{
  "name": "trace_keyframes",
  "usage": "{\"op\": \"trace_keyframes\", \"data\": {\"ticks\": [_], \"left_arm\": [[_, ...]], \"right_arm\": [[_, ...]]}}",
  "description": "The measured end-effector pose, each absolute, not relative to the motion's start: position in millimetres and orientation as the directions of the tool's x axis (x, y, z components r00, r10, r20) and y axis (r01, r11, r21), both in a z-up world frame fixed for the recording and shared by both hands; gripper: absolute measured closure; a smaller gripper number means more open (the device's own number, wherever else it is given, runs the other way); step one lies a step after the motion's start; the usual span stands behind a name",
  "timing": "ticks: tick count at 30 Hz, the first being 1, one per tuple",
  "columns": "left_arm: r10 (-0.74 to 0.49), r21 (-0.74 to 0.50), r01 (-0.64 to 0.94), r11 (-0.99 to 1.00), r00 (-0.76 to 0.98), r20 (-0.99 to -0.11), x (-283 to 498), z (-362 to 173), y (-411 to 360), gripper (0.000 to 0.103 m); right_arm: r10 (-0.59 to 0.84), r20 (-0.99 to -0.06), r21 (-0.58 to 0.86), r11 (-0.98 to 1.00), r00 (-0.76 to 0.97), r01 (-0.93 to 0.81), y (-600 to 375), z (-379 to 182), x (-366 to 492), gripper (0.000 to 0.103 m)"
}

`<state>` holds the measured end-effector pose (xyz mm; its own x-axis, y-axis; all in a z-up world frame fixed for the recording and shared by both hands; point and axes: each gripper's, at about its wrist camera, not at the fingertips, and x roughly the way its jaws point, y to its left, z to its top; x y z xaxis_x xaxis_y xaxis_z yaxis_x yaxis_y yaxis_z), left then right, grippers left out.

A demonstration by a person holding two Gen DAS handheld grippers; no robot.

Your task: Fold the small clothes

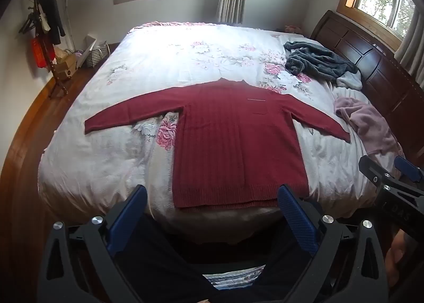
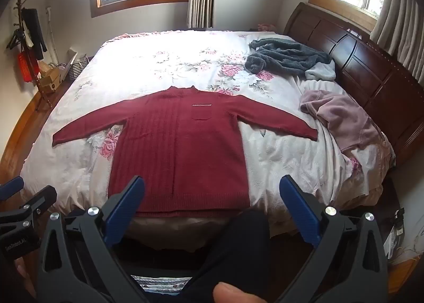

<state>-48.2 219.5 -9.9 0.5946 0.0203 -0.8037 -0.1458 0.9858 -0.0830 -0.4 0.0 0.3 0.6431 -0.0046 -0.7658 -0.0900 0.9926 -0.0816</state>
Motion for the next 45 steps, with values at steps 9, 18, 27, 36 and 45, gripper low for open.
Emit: {"op": "trace_keyframes", "data": {"ticks": [9,18,27,36,45], "left_arm": [[0.021,-0.082,-0.145,0.986,0.597,-0.802,-47,-10,219,0.004],[0.026,-0.079,-0.147,0.986,0.601,-0.799,-45,-7,222,0.004],[0.043,-0.065,-0.155,0.986,0.608,-0.792,-43,-4,220,0.004],[0.054,-0.061,-0.164,0.985,0.617,-0.785,-44,-1,223,0.004],[0.066,-0.054,-0.171,0.984,0.623,-0.779,-48,-1,221,0.004]], "right_arm": [[-0.001,-0.765,-0.078,0.993,0.645,-0.091,0,0,-1,0.003],[-0.004,-0.765,-0.082,0.992,0.644,-0.091,0,1,-1,0.003],[-0.004,-0.766,-0.086,0.992,0.643,-0.096,6,2,6,0.003],[-0.002,-0.766,-0.086,0.991,0.643,-0.099,8,3,7,0.003],[-0.001,-0.764,-0.085,0.992,0.645,-0.098,7,3,7,0.003]]}}
